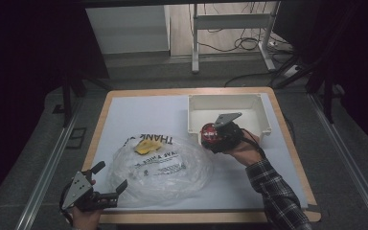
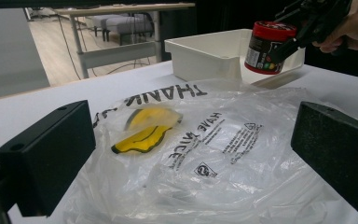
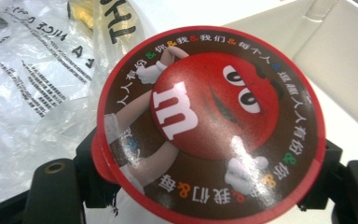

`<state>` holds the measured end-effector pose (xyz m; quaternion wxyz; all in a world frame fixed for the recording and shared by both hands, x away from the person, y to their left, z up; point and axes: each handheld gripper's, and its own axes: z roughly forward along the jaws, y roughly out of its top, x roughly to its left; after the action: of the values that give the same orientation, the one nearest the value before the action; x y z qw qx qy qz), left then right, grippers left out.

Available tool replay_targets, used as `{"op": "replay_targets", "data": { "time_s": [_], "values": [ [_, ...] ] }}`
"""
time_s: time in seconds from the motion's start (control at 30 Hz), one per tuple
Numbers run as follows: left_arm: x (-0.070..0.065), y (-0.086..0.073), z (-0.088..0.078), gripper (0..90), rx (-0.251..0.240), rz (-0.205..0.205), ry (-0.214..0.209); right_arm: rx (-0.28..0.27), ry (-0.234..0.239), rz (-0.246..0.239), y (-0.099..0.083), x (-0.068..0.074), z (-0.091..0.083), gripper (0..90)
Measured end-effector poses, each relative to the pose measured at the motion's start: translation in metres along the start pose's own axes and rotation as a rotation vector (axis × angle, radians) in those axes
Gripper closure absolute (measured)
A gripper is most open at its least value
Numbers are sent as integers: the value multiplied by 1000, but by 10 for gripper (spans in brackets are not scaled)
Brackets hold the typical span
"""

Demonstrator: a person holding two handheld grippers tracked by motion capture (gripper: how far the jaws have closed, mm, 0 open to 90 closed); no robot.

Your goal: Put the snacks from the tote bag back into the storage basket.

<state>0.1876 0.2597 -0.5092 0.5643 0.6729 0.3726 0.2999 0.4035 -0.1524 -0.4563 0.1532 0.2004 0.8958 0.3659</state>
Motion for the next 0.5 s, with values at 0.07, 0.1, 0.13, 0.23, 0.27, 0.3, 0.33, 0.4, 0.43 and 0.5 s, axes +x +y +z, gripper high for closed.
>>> {"op": "replay_targets", "data": {
  "time_s": [0.07,0.1,0.13,0.23,0.27,0.3,0.33,0.4,0.43,0.5],
  "values": [
    [0,0,0,0,-1,0,0,2,-5,-1,1,-2,1,260],
    [0,0,0,0,-2,-1,0,2,-4,3,1,-4,2,260],
    [0,0,0,0,-2,-1,0,2,-5,3,1,-5,2,259],
    [0,0,0,0,-2,-1,0,2,-8,7,0,-9,3,260],
    [0,0,0,0,-2,-1,-1,1,-7,8,0,-12,4,260],
    [0,0,0,0,0,1,-2,1,-9,7,0,-12,5,259],
    [0,0,0,0,0,1,-2,1,-9,7,0,-12,5,259],
    [0,0,0,0,2,2,-2,5,-8,0,0,-14,7,259],
    [0,0,0,0,1,2,-2,8,-11,3,1,-17,9,260],
    [0,0,0,0,0,2,-2,7,-12,4,1,-18,10,260]
  ]
}}
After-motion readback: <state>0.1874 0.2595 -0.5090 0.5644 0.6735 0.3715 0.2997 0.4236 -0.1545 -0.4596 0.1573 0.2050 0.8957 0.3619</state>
